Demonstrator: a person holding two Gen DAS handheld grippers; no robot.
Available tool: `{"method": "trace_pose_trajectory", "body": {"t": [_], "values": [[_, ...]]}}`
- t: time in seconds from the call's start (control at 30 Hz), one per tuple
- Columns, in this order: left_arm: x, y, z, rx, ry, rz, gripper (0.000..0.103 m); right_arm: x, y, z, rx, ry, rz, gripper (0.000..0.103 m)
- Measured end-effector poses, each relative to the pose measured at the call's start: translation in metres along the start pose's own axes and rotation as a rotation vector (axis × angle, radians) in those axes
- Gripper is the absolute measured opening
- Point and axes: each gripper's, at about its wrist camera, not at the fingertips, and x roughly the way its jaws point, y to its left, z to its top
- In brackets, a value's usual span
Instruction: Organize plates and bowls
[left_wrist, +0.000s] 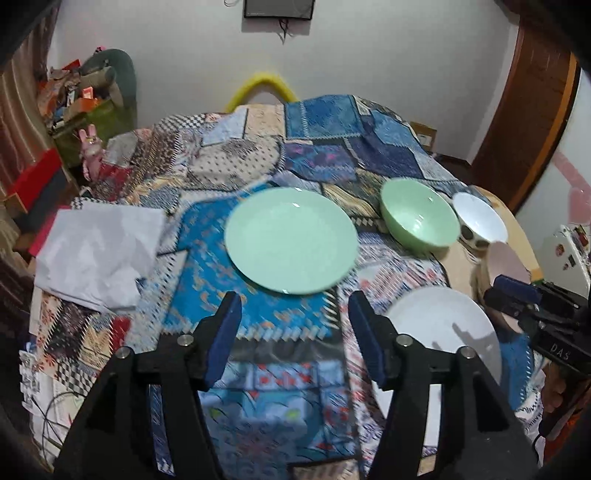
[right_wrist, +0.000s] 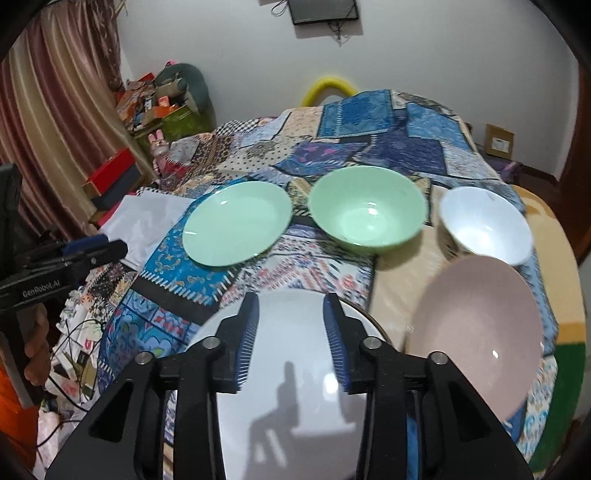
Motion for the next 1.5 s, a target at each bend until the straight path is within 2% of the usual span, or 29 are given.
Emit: {"method": "trace_pose_trajectory", "body": {"t": [0.13, 0.27, 0.33, 0.4, 0.43, 0.77, 0.83, 0.9, 0.97, 1.0, 1.07, 1.17, 1.5], "values": [[0.012, 0.015, 0.014, -0.003, -0.009, 0.023, 0.067, 0.019, 0.008, 0.010, -0.023, 0.020, 0.001, 0.038], [0.031, 0.029, 0.024, -0.008, 0.003, 0.040, 0.071, 0.039, 0.012, 0.021, -0.026, 0.046, 0.017, 0.056], [0.044, 0.037, 0.029, -0.014, 0.014, 0.050, 0.073, 0.048, 0.015, 0.027, -0.036, 0.061, 0.020, 0.056], [0.059, 0.047, 0.034, -0.028, 0.034, 0.050, 0.081, 0.057, 0.018, 0.032, -0.051, 0.076, 0.012, 0.056], [0.065, 0.051, 0.036, -0.037, 0.042, 0.046, 0.081, 0.064, 0.019, 0.036, -0.054, 0.088, 0.009, 0.056], [0.144, 0.094, 0.053, -0.094, 0.140, -0.015, 0.081, 0.125, 0.009, 0.057, -0.002, 0.196, 0.029, 0.057], [0.157, 0.099, 0.054, -0.100, 0.149, -0.037, 0.074, 0.134, 0.007, 0.059, 0.002, 0.215, 0.027, 0.057], [0.170, 0.101, 0.055, -0.099, 0.168, -0.058, 0.060, 0.141, 0.008, 0.059, -0.005, 0.224, 0.009, 0.055], [0.182, 0.102, 0.057, -0.100, 0.188, -0.085, 0.051, 0.143, 0.010, 0.060, -0.023, 0.219, 0.000, 0.053], [0.185, 0.101, 0.057, -0.099, 0.194, -0.092, 0.045, 0.144, 0.011, 0.060, -0.031, 0.218, -0.004, 0.050], [0.191, 0.100, 0.057, -0.090, 0.202, -0.113, 0.040, 0.146, 0.014, 0.061, -0.037, 0.227, 0.004, 0.043], [0.196, 0.097, 0.058, -0.087, 0.208, -0.139, 0.039, 0.151, 0.011, 0.058, -0.007, 0.258, 0.034, 0.037], [0.204, 0.087, 0.061, -0.059, 0.210, -0.128, 0.039, 0.169, 0.012, 0.062, 0.002, 0.297, 0.043, 0.034]]}}
